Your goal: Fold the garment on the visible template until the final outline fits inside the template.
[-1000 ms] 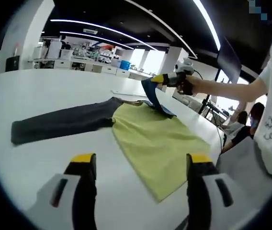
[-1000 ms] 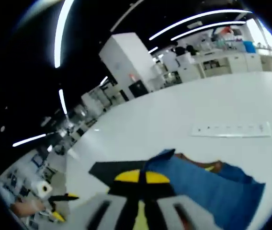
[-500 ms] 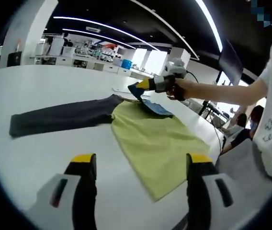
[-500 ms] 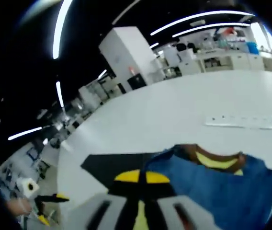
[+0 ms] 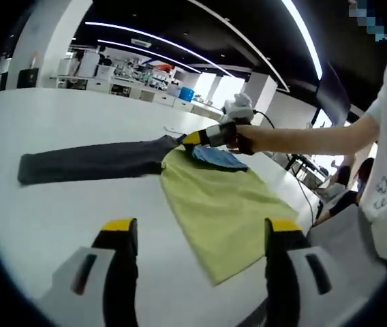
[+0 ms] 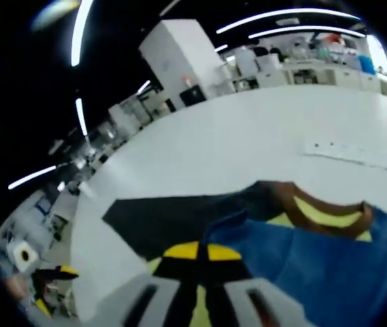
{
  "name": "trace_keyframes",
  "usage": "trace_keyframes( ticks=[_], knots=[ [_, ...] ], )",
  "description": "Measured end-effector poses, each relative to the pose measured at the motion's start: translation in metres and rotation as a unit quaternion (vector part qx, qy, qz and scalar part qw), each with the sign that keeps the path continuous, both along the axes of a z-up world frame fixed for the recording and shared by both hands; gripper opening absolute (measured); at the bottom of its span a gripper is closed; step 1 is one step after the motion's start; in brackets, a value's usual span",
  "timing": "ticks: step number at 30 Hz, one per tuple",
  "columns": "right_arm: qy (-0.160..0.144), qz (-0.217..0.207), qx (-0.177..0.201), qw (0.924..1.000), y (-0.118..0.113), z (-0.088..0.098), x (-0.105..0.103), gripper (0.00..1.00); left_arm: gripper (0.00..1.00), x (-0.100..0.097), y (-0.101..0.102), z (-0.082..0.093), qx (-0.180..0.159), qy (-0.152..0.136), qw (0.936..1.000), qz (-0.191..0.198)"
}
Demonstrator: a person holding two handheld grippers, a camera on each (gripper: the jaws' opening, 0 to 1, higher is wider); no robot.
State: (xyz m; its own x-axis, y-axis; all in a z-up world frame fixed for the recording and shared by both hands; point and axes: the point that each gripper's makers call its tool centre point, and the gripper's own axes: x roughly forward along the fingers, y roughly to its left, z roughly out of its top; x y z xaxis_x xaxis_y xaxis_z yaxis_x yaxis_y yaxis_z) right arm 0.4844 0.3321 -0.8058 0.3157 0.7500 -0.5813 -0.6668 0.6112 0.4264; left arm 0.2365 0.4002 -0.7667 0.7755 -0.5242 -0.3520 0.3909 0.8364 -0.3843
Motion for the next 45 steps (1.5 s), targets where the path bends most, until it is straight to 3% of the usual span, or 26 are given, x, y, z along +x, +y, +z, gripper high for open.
trace_keyframes(
  ticks=[4,7,13,15,23,29,32,35,37,39,43,45],
  knots=[
    [0.007,0.004,0.002,1.0000,0.007,-0.002,-0.003,0.00,0.73,0.001,0.000,-0.001,-0.005,0.001,1.0000,0.004],
    [-0.022,0.025,-0.021,0.9992,0.009,-0.008,-0.003,0.00,0.73,0.000,-0.002,-0.003,-0.005,0.004,1.0000,0.001],
    [-0.012,0.033,-0.023,0.9991,0.010,-0.010,-0.009,0.00,0.73,0.000,0.000,-0.004,-0.006,0.005,1.0000,0.002],
    [-0.026,0.041,-0.029,0.9984,0.010,-0.011,-0.007,0.00,0.73,0.001,0.001,-0.003,-0.006,0.004,1.0000,0.003],
    [-0.035,0.044,-0.023,0.9981,0.009,-0.009,-0.014,0.01,0.73,0.002,0.000,-0.003,-0.006,0.003,1.0000,0.001],
    [-0.047,0.053,-0.017,0.9974,0.010,-0.005,-0.012,0.20,0.73,0.003,0.000,-0.001,-0.005,0.001,1.0000,-0.001],
    [-0.062,0.067,-0.013,0.9957,0.010,-0.003,-0.014,0.35,0.73,0.003,0.001,-0.001,-0.002,0.001,1.0000,-0.002],
    [-0.073,0.083,-0.007,0.9938,0.009,-0.002,-0.017,0.54,0.74,0.002,0.001,-0.002,0.006,0.003,1.0000,-0.006],
    [-0.080,0.102,0.004,0.9916,0.009,0.001,-0.023,0.76,0.74,0.002,0.001,-0.003,0.005,0.005,1.0000,-0.006],
    [-0.091,0.109,-0.002,0.9898,0.002,-0.001,-0.021,0.88,0.74,0.001,0.001,-0.003,0.005,0.003,1.0000,-0.006],
    [-0.083,0.110,0.000,0.9905,-0.011,-0.001,-0.022,0.99,0.74,0.002,0.000,-0.003,0.000,0.003,1.0000,-0.005],
    [-0.085,0.110,0.001,0.9903,-0.015,0.000,-0.021,0.99,0.74,0.003,0.000,-0.002,-0.005,0.001,1.0000,-0.004]
  ],
)
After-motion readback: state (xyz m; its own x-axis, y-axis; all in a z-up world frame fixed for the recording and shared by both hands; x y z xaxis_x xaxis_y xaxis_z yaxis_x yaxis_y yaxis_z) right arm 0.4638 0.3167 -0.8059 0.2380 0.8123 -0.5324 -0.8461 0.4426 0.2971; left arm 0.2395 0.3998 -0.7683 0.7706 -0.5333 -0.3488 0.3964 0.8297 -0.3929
